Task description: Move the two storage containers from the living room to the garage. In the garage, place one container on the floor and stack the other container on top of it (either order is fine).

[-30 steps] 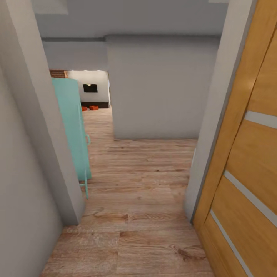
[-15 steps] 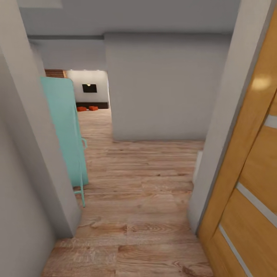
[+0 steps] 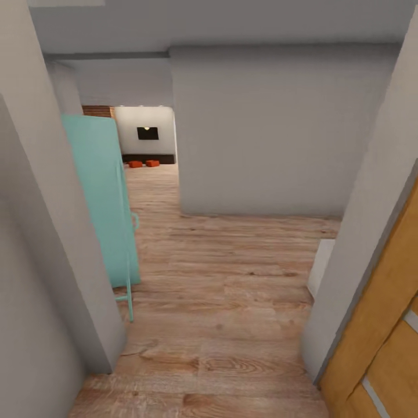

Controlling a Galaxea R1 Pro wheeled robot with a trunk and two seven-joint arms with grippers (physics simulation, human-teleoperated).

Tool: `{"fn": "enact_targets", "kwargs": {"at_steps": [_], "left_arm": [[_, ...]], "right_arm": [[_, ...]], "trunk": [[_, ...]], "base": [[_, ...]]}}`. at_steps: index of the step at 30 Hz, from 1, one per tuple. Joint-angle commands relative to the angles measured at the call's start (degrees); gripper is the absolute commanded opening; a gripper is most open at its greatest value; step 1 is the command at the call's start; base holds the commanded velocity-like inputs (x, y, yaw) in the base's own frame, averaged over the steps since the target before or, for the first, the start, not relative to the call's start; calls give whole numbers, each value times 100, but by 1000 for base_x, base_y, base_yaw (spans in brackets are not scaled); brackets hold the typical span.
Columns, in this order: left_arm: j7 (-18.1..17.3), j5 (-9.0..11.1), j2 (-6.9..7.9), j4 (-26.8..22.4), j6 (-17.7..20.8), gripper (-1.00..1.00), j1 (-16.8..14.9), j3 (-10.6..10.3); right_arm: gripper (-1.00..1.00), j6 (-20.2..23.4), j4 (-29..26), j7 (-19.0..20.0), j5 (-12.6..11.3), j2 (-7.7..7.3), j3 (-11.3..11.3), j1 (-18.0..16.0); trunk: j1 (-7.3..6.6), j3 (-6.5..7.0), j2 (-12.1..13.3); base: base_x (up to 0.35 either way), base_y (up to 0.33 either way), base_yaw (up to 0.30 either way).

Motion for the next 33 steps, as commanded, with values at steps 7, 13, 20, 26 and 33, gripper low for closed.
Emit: {"fn": "enact_targets", "kwargs": {"at_steps": [7,13,20,26,33], "left_arm": [[2,6,-1,-4,-3,100,-1,3],[2,7,-1,-4,-3,100,-1,3],[2,7,-2,-4,-2,100,-1,3],[2,7,-1,-4,-2,100,-1,3],[2,7,-1,-4,0,100,-1,3]], "right_arm": [[100,-33,19,-8,-47,-4,48,-5],[100,-33,19,-8,-47,-4,48,-6],[100,-41,19,-8,-47,-4,48,-6],[100,-42,19,-7,-47,-4,48,-7],[100,-42,19,-6,-47,-4,48,-6]], "trunk": [[3,-5,-2],[3,-5,-2],[3,-5,-2],[3,-5,-2],[3,-5,-2]], "base": [[323,0,51],[323,0,3],[323,0,0],[323,0,0],[323,0,0]]}}
